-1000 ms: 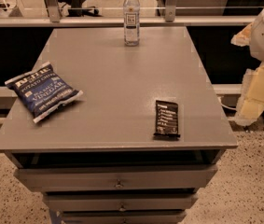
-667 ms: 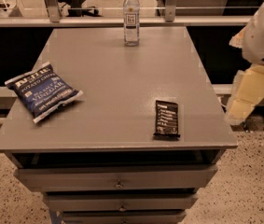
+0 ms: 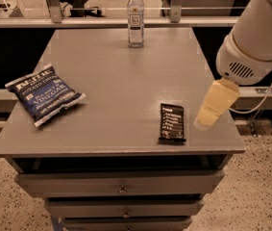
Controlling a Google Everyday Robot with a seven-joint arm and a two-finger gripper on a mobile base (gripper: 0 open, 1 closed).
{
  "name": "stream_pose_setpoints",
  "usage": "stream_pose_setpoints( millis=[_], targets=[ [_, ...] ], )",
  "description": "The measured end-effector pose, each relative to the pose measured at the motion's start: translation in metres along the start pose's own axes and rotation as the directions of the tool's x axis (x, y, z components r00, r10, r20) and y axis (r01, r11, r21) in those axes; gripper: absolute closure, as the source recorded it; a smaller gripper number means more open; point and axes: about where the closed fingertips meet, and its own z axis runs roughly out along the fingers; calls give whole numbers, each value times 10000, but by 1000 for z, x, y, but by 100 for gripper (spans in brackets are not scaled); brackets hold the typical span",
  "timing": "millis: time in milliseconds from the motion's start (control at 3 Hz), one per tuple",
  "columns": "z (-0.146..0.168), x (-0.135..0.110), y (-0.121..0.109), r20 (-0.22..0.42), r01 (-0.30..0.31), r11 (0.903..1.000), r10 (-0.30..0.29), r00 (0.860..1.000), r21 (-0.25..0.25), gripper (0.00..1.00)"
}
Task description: Move rxbar chocolate near blue plastic bottle
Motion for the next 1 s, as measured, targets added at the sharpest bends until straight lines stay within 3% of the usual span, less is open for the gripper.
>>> stream_pose_setpoints(
  millis=[333,667,1000],
  targets=[
    [14,-13,17,17,-1446,9894,1447,9895,-120,0],
    [29,-27,38,-62,-2644,9641,2643,9644,-240,0],
    [28,-26,38,-79,-3484,9371,3483,9373,-215,0]
  ],
)
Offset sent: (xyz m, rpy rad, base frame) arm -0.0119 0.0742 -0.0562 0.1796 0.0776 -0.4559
